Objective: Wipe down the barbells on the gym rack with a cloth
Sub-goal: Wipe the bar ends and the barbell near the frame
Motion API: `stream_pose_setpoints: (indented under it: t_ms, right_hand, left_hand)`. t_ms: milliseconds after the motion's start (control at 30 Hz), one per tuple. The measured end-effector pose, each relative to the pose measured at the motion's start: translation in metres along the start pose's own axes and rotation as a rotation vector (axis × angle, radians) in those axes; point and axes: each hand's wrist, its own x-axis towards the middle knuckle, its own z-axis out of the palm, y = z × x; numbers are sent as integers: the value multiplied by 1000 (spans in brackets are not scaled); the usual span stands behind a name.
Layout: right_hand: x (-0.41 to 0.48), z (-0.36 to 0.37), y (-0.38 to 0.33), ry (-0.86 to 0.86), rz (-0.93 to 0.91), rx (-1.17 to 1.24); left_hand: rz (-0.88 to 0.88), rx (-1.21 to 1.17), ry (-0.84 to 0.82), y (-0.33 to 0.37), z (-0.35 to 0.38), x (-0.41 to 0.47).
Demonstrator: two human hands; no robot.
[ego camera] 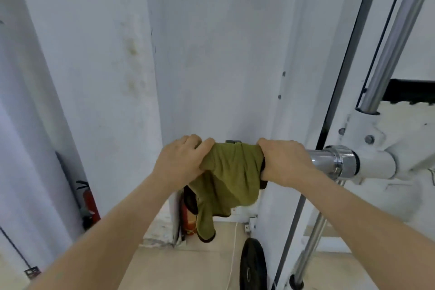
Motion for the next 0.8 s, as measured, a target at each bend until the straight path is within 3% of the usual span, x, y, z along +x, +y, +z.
stream_pose_setpoints:
  t_ms: [67, 133, 200, 267, 333, 400, 467, 567, 634, 700, 800]
  right_hand:
    - [7, -9, 4, -149, -10, 55]
    - [15, -17, 9, -271, -21, 122]
    - [20, -19, 11, -336, -32, 206]
    - [23, -20, 11, -374, -49, 236]
    - [26, -21, 11, -402, -58, 240]
    - [28, -23, 11, -433, -48, 277]
    - [29, -21, 11, -433, -52, 290]
    - [25, -18, 10, -351, -50, 231]
    - [13, -19, 20, -258, -11, 55]
    - [-11, -23, 43, -188, 125, -22]
    - [-60, -20, 70, -49, 414, 88]
  left_hand:
    - [-28, -184, -266, -14, -11, 10]
    - [-215, -568, -636, -33, -20, 19]
    - [-387, -868, -819, -50, -23, 22]
    - [-381, -832, -797, -51, -26, 20]
    - [-269, -499, -721, -39, -27, 21]
    - [-94, -129, -538, -15, -24, 23]
    - [14, 33, -327, 17, -15, 27]
    - [61, 41, -139, 63, -1, 37]
    - [38, 16, -70, 89, 5, 48]
    - [47, 2, -83, 122, 6, 63]
    - [113, -46, -68, 182, 12, 91]
